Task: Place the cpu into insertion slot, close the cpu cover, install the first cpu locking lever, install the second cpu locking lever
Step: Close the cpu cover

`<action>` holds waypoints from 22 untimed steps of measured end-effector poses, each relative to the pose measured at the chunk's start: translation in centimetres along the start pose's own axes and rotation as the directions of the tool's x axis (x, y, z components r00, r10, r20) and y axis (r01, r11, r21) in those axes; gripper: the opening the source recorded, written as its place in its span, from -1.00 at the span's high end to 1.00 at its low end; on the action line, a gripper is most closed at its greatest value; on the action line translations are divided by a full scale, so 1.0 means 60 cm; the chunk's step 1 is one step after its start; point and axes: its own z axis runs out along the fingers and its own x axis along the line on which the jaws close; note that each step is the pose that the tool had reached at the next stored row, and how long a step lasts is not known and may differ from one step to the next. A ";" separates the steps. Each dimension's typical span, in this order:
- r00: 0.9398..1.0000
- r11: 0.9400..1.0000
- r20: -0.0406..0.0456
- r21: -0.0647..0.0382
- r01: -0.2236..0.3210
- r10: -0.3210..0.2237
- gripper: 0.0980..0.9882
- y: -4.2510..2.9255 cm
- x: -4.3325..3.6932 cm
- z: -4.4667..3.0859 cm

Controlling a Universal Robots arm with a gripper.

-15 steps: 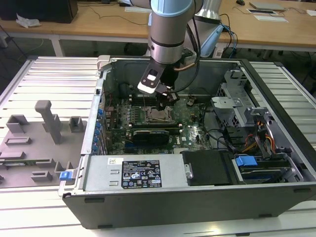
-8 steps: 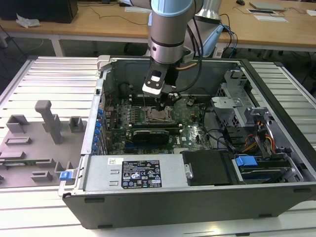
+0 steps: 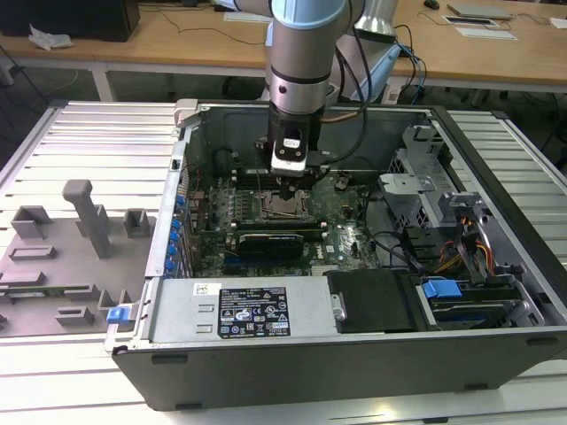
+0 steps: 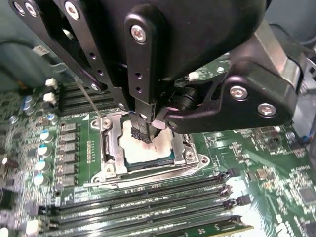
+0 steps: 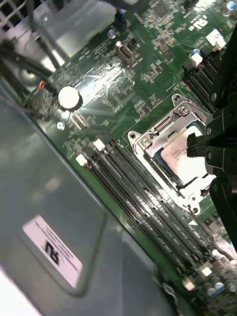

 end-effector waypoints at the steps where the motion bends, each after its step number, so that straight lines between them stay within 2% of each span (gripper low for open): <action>1: 1.000 1.000 0.000 0.001 0.017 -0.017 0.98 0.000 0.000 0.000; 4: 0.997 0.997 0.001 0.003 0.072 -0.072 0.98 0.000 0.000 0.000; 7: 0.991 0.991 0.001 0.005 0.133 -0.133 0.98 0.000 0.000 0.000; 8: 0.986 0.986 0.000 0.006 0.164 -0.164 0.98 0.000 0.000 0.000; 9: 0.976 0.976 0.000 0.007 0.217 -0.217 0.98 0.000 0.000 0.000; 10: 0.969 0.968 -0.001 0.008 0.249 -0.249 0.98 0.000 0.000 0.000; 12: 0.959 0.959 -0.001 0.008 0.284 -0.284 0.98 0.000 0.000 0.000; 17: 0.920 0.920 -0.003 0.009 0.391 -0.391 0.98 0.000 0.000 0.000; 18: 0.909 0.909 -0.004 0.009 0.416 -0.416 0.98 0.000 0.000 0.000; 19: 0.902 0.902 -0.004 0.009 0.431 -0.431 0.98 0.000 0.000 0.000; 20: 0.890 0.890 -0.004 0.009 0.456 -0.456 0.98 0.000 0.000 0.000; 21: 0.869 0.869 -0.005 0.009 0.495 -0.495 0.98 0.000 0.000 0.000; 22: 0.851 0.851 -0.006 0.009 0.526 -0.526 0.98 0.000 0.000 0.000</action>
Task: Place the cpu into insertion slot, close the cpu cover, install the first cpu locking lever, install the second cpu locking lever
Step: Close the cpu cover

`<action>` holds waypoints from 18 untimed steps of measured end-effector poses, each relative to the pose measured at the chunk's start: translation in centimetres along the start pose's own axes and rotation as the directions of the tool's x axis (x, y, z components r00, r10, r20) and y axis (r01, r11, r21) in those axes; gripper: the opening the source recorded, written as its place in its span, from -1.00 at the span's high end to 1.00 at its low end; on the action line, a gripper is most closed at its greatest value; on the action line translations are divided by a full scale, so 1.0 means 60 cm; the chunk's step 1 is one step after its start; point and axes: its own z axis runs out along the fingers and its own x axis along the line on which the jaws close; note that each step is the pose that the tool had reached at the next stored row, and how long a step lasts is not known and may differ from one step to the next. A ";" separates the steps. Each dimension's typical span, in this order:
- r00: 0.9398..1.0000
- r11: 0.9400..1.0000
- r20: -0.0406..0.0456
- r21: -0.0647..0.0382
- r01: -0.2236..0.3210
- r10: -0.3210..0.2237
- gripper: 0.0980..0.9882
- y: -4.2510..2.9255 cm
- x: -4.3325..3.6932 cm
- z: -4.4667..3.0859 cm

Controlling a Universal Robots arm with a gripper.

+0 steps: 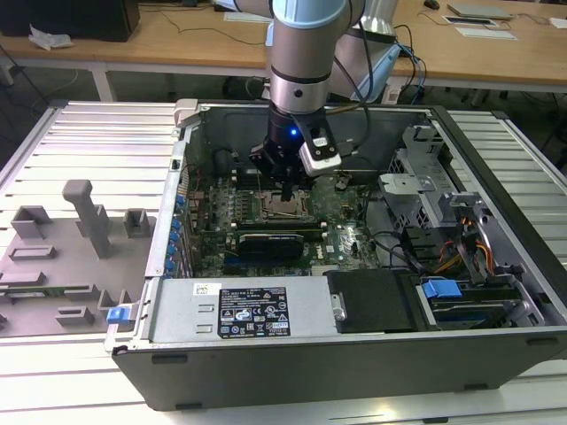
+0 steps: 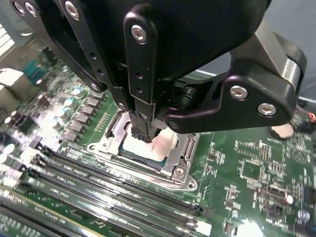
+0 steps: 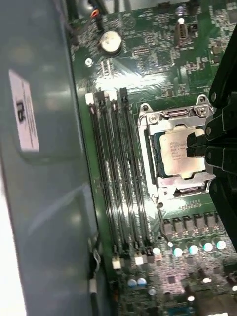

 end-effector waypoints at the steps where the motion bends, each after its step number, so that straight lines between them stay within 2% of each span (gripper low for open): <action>1: 1.000 1.000 0.000 0.000 0.020 -0.020 0.98 0.000 0.000 0.000; 4: 0.996 0.996 -0.001 0.000 0.094 -0.094 0.98 0.000 0.000 0.000; 5: 0.992 0.992 -0.001 0.000 0.126 -0.126 0.98 0.000 0.000 0.000; 8: 0.985 0.985 0.002 -0.001 0.174 -0.174 0.98 0.000 0.000 0.002; 13: 0.984 0.984 0.001 -0.001 0.178 -0.178 0.98 -0.001 0.007 0.004; 16: 0.984 0.984 0.002 -0.001 0.178 -0.178 0.98 -0.003 0.021 0.008; 18: 0.984 0.984 0.002 -0.001 0.178 -0.178 0.98 -0.003 0.025 0.011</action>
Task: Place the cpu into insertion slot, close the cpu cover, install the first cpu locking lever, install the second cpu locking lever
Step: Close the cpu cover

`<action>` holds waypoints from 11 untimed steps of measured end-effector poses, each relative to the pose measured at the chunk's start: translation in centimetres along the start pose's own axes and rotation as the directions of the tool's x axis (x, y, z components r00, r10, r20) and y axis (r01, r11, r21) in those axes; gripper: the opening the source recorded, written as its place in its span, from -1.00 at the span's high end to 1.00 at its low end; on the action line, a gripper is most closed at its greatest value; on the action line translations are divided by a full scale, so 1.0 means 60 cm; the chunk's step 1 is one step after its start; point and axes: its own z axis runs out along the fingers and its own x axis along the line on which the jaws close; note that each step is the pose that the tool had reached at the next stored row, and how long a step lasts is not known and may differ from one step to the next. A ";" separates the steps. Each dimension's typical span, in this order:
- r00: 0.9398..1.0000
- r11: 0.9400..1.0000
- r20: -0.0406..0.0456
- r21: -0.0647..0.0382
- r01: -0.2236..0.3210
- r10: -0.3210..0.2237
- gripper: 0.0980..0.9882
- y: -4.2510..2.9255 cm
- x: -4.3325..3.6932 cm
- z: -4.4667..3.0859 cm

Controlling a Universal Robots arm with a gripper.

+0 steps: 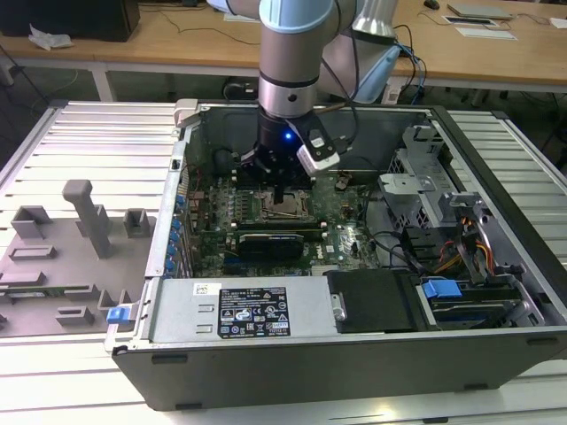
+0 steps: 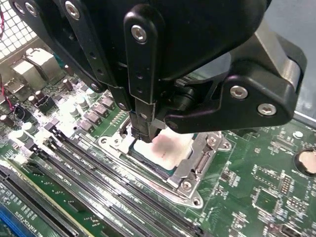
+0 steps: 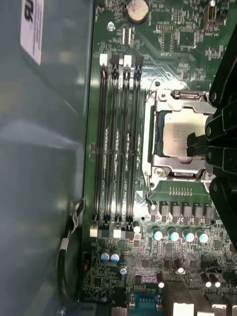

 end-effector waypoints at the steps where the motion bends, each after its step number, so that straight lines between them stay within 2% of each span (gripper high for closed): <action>1: 1.000 1.000 0.000 0.000 0.000 0.000 0.98 0.000 0.003 0.003; 5: 1.000 1.000 0.000 0.000 0.000 0.000 0.98 0.001 0.019 0.010; 11: 1.000 1.000 0.000 0.000 0.000 0.000 0.98 0.001 0.026 0.020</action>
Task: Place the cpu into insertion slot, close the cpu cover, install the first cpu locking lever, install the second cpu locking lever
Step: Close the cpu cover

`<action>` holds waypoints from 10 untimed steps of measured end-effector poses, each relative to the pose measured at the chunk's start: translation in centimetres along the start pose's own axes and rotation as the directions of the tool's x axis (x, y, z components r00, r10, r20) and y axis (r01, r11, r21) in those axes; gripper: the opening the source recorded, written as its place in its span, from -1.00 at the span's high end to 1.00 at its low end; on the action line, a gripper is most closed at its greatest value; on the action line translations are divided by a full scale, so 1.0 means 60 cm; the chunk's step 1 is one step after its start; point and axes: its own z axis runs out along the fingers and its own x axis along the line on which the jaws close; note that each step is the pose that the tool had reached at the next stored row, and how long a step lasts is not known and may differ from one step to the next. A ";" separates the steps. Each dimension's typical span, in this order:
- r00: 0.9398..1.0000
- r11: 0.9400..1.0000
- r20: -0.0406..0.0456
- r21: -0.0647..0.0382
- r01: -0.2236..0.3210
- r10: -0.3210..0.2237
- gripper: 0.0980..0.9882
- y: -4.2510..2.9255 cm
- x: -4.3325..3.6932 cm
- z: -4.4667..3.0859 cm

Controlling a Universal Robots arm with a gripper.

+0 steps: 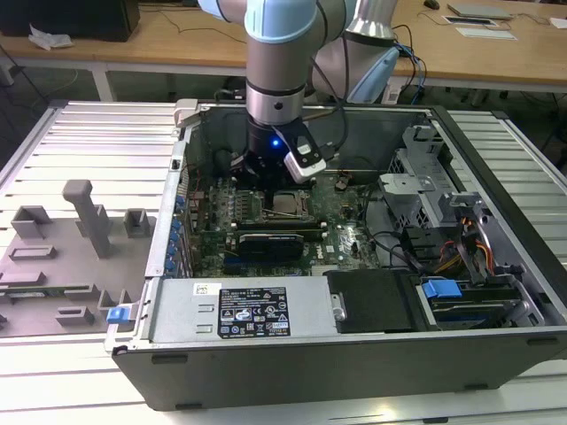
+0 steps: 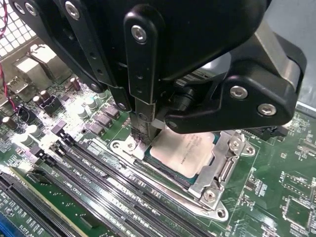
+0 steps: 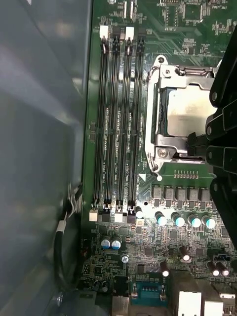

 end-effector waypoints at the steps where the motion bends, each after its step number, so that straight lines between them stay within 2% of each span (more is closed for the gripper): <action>1: 1.000 1.000 0.000 0.000 0.000 0.000 0.98 0.000 0.000 0.001; 6: 1.000 1.000 0.000 0.000 0.000 0.000 0.98 0.000 0.001 0.005; 10: 1.000 1.000 0.000 0.001 0.000 0.000 0.98 0.000 0.001 -0.007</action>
